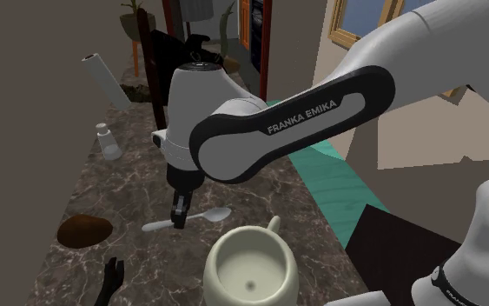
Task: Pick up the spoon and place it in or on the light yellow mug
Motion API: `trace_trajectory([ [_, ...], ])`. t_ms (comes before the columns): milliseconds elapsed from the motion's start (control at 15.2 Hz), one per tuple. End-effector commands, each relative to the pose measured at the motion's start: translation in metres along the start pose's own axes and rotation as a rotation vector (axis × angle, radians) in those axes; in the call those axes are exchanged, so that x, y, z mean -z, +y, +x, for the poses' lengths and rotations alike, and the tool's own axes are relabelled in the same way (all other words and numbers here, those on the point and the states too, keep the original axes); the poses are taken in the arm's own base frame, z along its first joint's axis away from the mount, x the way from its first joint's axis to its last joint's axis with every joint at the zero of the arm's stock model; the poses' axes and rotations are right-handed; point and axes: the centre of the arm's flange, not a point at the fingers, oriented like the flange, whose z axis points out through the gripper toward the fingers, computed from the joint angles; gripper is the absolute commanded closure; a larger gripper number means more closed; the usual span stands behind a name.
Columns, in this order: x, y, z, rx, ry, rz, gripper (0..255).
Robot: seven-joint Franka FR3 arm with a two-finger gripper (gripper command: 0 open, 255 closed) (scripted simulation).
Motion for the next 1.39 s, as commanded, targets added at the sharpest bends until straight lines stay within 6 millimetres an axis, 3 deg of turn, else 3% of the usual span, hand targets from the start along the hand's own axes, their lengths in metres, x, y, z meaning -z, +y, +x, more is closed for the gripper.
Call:
trace_trajectory([
  [0, 0.000, 0.000, 0.000, 0.000, 0.000, 0.000, 255],
  [1320, 0.102, -0.013, 0.023, 0.000, 0.000, 0.000, 255],
])
